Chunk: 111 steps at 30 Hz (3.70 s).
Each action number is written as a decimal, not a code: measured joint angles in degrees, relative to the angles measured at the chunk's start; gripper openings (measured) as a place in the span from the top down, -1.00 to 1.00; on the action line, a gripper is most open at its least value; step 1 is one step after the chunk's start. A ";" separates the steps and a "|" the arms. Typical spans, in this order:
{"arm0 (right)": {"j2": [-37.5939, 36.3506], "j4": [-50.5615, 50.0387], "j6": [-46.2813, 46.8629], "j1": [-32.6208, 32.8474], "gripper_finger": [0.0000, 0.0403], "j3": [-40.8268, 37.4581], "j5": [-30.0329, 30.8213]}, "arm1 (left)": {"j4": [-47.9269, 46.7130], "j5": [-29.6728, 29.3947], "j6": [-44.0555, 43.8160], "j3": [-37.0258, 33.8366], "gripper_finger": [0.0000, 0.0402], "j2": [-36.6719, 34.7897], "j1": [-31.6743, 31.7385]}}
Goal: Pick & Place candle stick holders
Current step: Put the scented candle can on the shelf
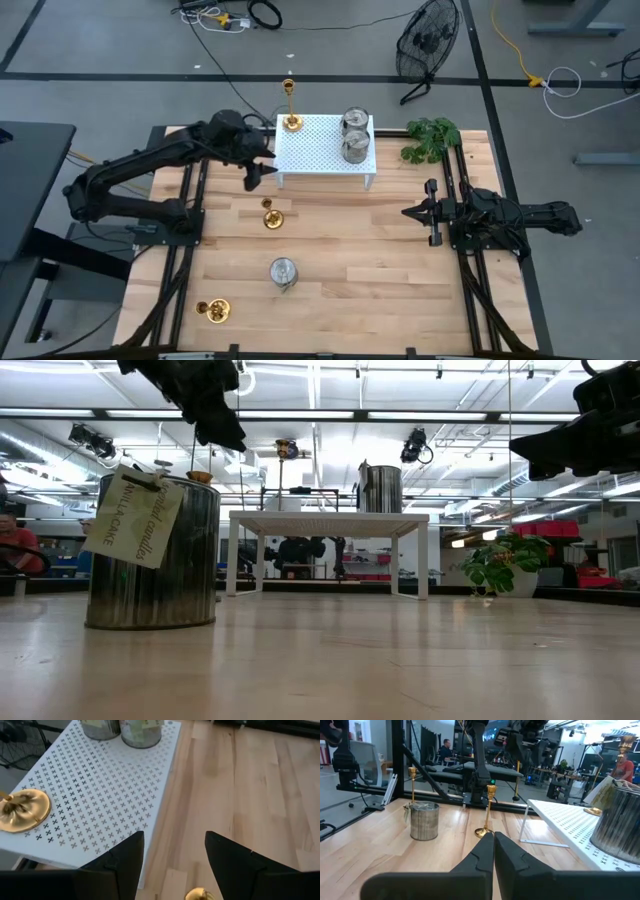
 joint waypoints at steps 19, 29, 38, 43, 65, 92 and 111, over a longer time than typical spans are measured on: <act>0.00 -0.01 0.00 0.02 0.91 0.00 0.00 | -1.78 4.90 3.91 0.00 -0.09 -4.12 -9.02; -0.01 0.00 0.00 0.00 0.91 0.00 0.00 | -1.75 4.92 8.47 0.00 -0.10 -4.04 -21.21; -0.01 -0.01 0.01 0.00 0.91 0.00 0.01 | -1.69 4.81 8.21 0.00 -0.10 -4.04 -29.36; -0.01 -0.02 0.00 0.00 0.91 0.00 0.00 | -1.73 4.22 6.95 0.00 -0.10 -4.04 -33.30; 0.00 -0.01 -0.01 0.00 0.91 0.00 0.02 | -4.49 -3.29 -0.41 0.06 -0.66 0.37 -43.42; -0.02 0.00 0.01 0.00 0.91 0.00 0.01 | -3.29 -7.19 7.16 0.04 -0.99 12.78 -49.78; -0.01 0.00 0.00 0.00 0.91 0.00 0.01 | -2.34 -12.33 6.95 -0.02 -0.99 13.31 -53.72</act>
